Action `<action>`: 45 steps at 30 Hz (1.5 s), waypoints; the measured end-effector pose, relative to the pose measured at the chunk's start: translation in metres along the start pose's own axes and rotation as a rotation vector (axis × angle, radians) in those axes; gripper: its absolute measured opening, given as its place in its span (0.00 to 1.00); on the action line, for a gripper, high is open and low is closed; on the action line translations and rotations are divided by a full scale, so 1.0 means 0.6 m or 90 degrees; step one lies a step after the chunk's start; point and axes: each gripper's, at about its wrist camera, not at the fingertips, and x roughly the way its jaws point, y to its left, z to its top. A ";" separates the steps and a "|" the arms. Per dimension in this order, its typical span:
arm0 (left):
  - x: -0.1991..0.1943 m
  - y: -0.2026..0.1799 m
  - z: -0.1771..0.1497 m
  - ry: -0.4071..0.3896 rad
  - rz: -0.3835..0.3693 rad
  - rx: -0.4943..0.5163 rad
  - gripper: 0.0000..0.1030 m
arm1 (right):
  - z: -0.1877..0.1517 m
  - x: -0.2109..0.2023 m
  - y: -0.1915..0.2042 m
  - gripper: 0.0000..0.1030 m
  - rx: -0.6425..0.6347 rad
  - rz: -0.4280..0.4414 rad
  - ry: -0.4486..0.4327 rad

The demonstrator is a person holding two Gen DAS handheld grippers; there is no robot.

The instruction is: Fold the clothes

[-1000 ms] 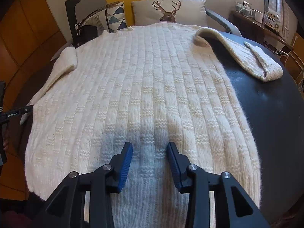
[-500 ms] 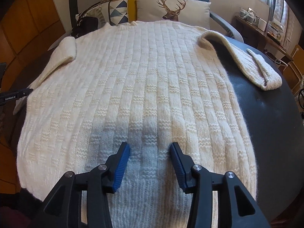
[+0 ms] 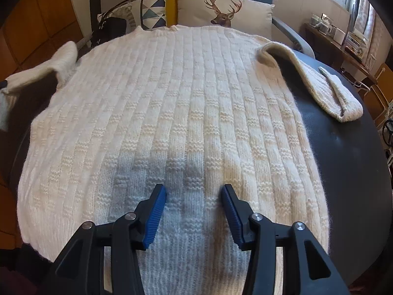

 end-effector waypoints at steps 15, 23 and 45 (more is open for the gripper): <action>0.023 0.081 -0.090 0.097 -0.012 -0.082 0.17 | 0.013 -0.022 0.018 0.48 -0.041 0.018 -0.013; -0.037 -0.142 -0.169 0.129 -0.213 0.023 0.18 | 0.006 -0.008 0.056 0.48 -0.091 0.056 0.079; -0.028 -0.352 -0.227 0.183 -0.272 0.225 0.23 | -0.017 -0.009 -0.102 0.39 -0.035 -0.051 0.070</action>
